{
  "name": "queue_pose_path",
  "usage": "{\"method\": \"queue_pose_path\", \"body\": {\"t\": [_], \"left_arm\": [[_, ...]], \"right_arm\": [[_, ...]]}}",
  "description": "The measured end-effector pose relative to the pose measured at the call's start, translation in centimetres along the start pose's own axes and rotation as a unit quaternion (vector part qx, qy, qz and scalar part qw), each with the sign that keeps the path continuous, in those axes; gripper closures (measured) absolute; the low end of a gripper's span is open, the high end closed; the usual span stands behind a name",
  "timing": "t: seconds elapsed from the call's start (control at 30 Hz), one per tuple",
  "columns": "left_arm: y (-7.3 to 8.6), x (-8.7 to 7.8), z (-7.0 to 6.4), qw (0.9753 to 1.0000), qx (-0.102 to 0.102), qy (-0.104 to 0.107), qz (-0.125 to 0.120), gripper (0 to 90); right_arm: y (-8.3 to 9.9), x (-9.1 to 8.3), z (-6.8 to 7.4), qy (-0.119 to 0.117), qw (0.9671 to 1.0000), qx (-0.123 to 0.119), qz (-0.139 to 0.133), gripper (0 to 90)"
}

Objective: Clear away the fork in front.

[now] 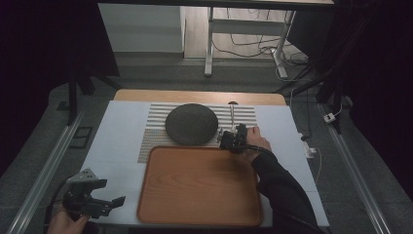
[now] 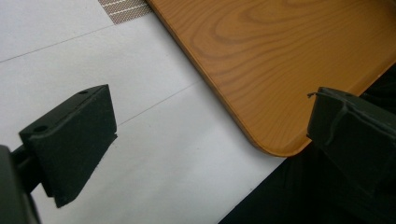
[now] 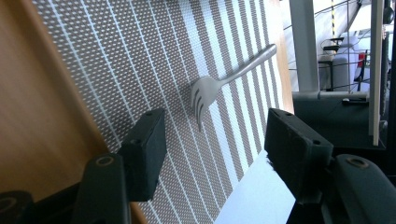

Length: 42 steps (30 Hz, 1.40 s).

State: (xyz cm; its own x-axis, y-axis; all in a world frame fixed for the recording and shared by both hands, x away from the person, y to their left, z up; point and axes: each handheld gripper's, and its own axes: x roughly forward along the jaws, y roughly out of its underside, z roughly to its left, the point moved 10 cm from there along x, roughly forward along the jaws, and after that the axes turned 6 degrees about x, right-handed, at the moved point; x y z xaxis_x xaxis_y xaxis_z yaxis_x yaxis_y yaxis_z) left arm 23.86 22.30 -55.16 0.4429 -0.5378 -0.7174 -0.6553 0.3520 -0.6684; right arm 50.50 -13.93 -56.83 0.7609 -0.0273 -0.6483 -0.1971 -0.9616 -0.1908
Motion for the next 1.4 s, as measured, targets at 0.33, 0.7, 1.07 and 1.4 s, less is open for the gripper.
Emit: {"method": "queue_pose_path", "body": {"t": [0.33, 0.7, 1.07, 1.4], "left_arm": [[0.0, 0.0, 0.0, 1.0, 0.002, 0.002, 0.002, 1.3], [0.1, 0.0, -0.1, 1.0, 0.002, 0.002, 0.004, 1.3], [0.1, 0.0, -0.1, 1.0, 0.003, 0.002, 0.004, 1.4], [0.1, 0.0, -0.1, 1.0, 0.005, 0.003, 0.004, 1.4]], "right_arm": [[-0.3, 2.1, 0.8, 0.024, 0.9985, -0.049, 0.006, 50.3], [-0.5, 3.7, 0.7, 0.043, 0.9968, -0.066, 0.02, 72.4], [-0.2, 3.8, 1.3, 0.05, 0.9939, -0.094, 0.029, 88.2], [-0.2, 2.4, 1.0, 0.042, 0.9947, -0.092, 0.018, 88.4]]}}
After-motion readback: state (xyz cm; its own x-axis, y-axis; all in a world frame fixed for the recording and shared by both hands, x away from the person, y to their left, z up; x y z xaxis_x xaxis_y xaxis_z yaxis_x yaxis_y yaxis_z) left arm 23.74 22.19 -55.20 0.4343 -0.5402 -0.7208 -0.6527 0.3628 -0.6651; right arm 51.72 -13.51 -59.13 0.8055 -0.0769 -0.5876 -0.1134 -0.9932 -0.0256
